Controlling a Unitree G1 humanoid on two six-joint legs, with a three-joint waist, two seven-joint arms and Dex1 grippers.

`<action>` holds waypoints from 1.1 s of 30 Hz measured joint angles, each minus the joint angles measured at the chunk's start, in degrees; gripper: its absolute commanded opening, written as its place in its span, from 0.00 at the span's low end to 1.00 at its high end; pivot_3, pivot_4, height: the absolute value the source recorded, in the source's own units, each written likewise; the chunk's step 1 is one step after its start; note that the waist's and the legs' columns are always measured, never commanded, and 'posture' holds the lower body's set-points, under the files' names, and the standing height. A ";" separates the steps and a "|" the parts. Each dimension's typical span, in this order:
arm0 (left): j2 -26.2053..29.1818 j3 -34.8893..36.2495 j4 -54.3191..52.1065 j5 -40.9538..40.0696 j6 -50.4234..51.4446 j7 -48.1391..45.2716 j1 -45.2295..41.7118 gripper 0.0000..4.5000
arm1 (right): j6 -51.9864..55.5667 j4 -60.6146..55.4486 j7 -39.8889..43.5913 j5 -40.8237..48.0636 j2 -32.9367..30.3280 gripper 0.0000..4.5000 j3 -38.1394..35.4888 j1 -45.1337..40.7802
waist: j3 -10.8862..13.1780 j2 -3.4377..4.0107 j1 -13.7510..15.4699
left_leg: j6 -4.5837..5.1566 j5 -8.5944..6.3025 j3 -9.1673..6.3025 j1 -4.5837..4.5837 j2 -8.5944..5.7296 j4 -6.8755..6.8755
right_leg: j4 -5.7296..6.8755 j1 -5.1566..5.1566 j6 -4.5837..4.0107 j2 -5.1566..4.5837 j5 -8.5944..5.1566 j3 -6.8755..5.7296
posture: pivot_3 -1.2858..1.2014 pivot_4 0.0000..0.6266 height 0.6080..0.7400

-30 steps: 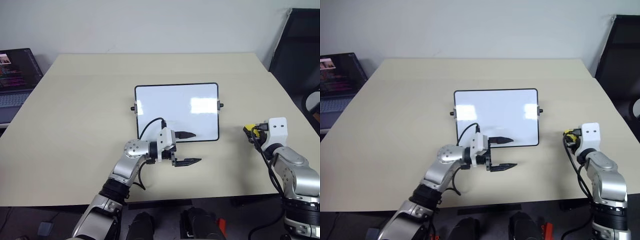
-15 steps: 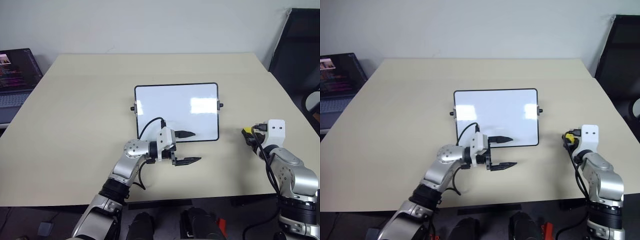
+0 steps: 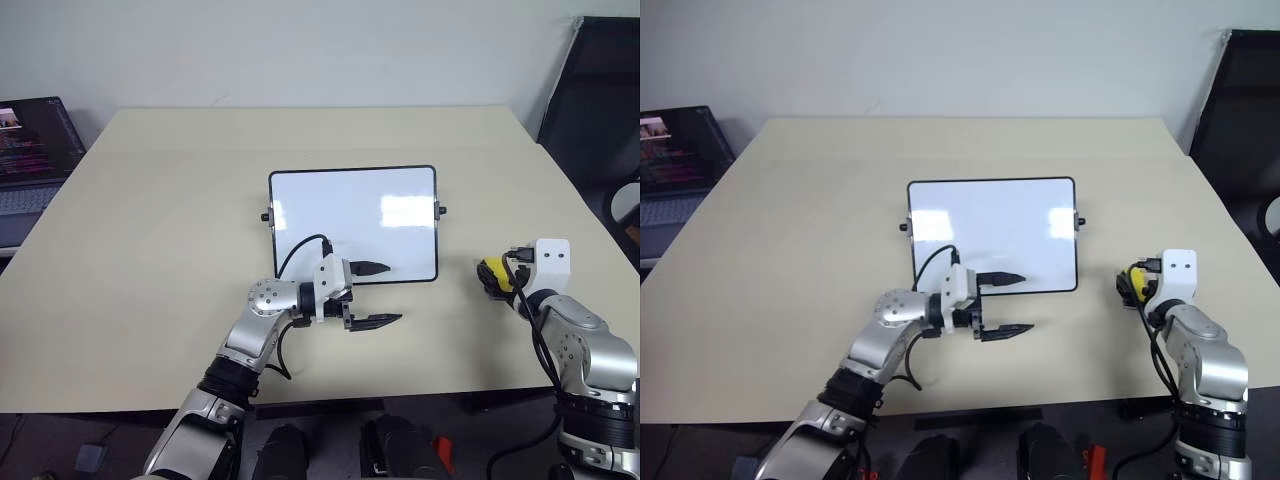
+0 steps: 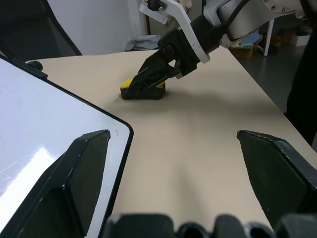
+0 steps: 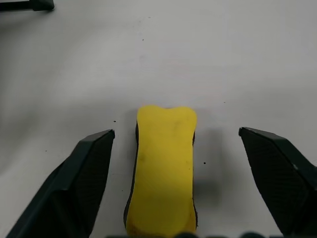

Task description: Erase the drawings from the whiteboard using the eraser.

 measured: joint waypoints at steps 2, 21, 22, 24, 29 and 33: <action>0.08 0.00 -0.07 0.04 0.14 0.32 0.01 1.00 | 0.00 -0.02 -0.64 0.00 0.02 0.99 0.00 -0.04 | 0.00 0.00 0.00 | 0.00 0.00 0.00 0.00 0.00 0.00 | 0.00 0.00 0.00 0.00 0.00 0.00 | 0.52 0.24 1.00; -2.05 12.11 -28.78 2.63 15.56 34.16 30.10 1.00 | -14.82 -22.50 -3.02 -2.28 8.66 0.99 5.55 26.60 | -0.06 0.18 0.04 | -0.02 0.00 -0.07 0.06 0.13 -0.22 | 0.01 -0.06 -0.12 -0.32 -0.09 0.03 | 0.52 0.24 1.00; -2.86 13.01 -29.91 3.44 16.46 36.83 31.58 1.00 | -16.54 -23.17 -3.24 -3.20 9.16 0.99 6.70 28.37 | -0.06 0.17 0.06 | -0.02 0.00 -0.07 0.07 0.13 -0.19 | 0.01 -0.05 -0.10 -0.35 -0.08 0.03 | 0.52 0.24 1.00; -3.58 14.55 -32.13 3.89 17.55 40.63 32.83 1.00 | -18.96 -24.18 -4.39 -5.14 10.44 0.99 8.61 29.69 | -0.06 0.17 0.02 | -0.01 0.02 -0.05 0.11 0.13 -0.12 | 0.00 -0.02 -0.23 -0.39 -0.16 0.02 | 0.52 0.24 1.00; -3.63 17.17 -36.55 5.77 17.02 45.65 37.62 1.00 | -23.77 -24.91 -6.04 -9.46 11.39 0.99 13.73 32.52 | -0.08 0.17 0.01 | -0.01 0.03 -0.03 0.19 0.13 -0.10 | -0.07 0.08 -0.48 -0.44 -0.30 0.03 | 0.52 0.24 1.00; -4.08 17.96 -37.56 5.98 16.55 47.64 42.14 1.00 | -25.14 -23.63 -7.02 -12.05 12.10 0.99 17.02 33.04 | -0.07 0.13 0.07 | -0.02 0.02 -0.05 0.01 0.12 -0.14 | -0.07 -0.07 -0.47 -0.49 -0.30 0.02 | 0.52 0.24 1.00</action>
